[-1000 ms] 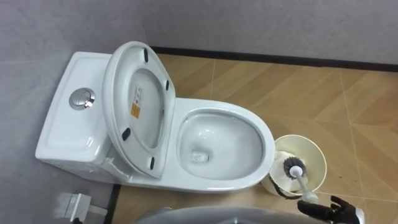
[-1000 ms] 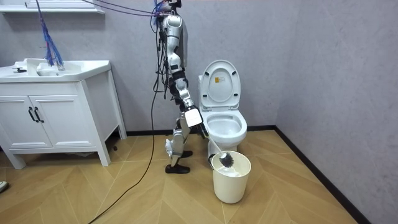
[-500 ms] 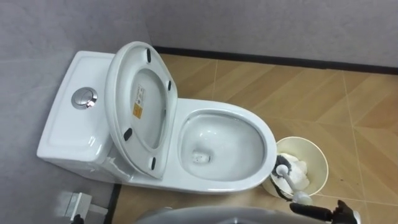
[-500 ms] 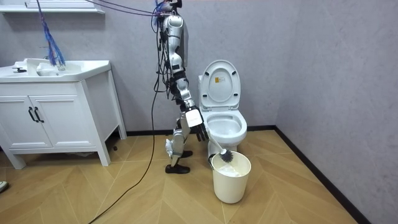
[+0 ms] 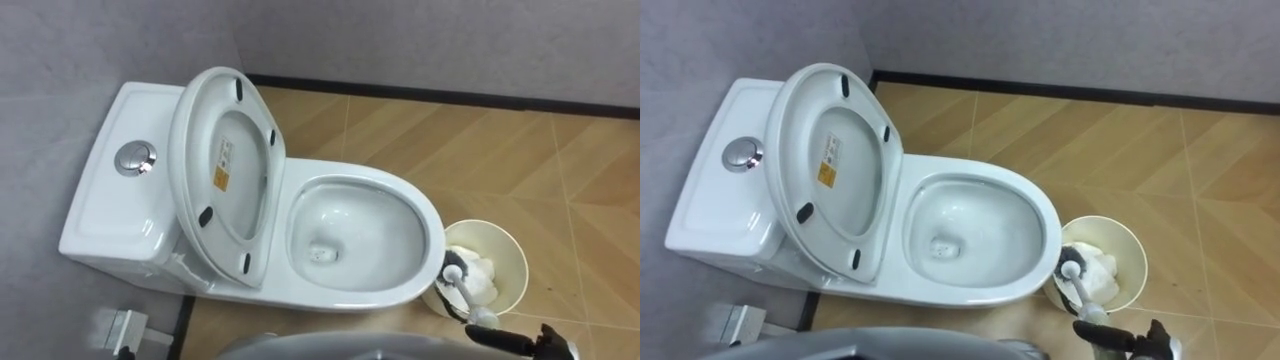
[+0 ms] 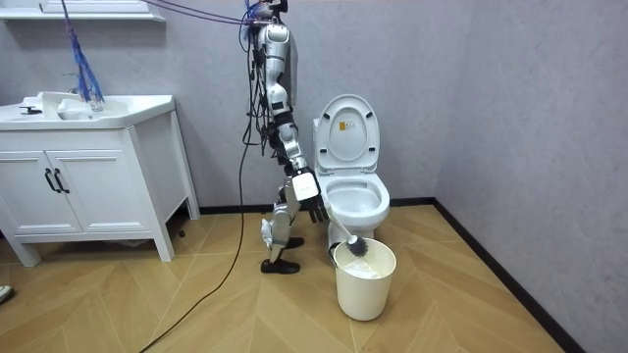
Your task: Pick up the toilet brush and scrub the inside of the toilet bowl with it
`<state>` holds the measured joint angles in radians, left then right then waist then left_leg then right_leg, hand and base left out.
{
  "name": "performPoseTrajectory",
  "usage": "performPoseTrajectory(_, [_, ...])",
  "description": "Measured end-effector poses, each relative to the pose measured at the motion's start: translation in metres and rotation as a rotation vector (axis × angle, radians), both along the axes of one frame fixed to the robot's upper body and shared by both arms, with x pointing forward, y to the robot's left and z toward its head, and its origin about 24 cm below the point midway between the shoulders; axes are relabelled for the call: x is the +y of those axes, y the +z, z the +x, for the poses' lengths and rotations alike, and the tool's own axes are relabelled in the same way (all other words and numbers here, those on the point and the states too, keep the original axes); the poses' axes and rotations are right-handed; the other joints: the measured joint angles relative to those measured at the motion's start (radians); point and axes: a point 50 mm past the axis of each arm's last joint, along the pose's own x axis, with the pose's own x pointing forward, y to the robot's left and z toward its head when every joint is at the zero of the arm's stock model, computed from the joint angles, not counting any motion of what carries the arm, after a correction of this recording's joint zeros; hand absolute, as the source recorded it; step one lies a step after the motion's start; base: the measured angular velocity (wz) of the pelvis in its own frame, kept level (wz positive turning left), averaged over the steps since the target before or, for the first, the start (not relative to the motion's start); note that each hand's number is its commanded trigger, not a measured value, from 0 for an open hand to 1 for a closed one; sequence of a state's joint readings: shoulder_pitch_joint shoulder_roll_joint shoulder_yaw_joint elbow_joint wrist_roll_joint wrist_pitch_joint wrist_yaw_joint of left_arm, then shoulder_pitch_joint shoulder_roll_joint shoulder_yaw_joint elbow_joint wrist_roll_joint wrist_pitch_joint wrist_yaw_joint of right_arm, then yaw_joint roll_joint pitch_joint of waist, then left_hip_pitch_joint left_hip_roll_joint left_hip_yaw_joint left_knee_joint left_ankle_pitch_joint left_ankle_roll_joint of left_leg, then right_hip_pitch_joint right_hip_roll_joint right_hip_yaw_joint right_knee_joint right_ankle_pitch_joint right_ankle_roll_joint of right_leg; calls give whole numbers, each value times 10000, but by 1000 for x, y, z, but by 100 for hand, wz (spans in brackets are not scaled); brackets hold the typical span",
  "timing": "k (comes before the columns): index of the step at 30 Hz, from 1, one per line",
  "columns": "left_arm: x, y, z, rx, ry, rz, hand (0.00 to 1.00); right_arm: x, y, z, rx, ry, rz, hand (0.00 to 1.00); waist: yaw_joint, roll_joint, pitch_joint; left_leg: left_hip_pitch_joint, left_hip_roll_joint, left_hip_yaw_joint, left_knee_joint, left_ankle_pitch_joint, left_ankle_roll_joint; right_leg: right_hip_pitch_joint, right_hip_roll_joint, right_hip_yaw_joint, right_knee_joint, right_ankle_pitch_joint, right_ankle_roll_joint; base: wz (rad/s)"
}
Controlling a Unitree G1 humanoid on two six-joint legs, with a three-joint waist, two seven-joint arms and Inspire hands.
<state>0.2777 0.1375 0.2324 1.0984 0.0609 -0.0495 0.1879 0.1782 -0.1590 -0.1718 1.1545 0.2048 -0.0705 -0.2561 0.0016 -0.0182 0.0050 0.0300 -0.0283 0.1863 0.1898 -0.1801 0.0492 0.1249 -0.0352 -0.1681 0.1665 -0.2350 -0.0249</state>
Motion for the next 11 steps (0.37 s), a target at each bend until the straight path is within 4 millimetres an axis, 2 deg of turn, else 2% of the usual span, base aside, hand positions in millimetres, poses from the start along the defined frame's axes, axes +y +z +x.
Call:
performPoseTrajectory(5, [-1,-1,-6,348,107,-81,0,3,-4,-12,341,-353,557,0,9,-52,-12,28,-3,6,-14,0,0,19,-1,13,4,0,0,0])
performPoseTrajectory(11, [-2,-2,-14,818,100,-132,0,7,-7,-24,807,-695,1124,0,7,-122,16,252,-7,6,-32,-25,-11,285,1,10,-142,-5,7,0])
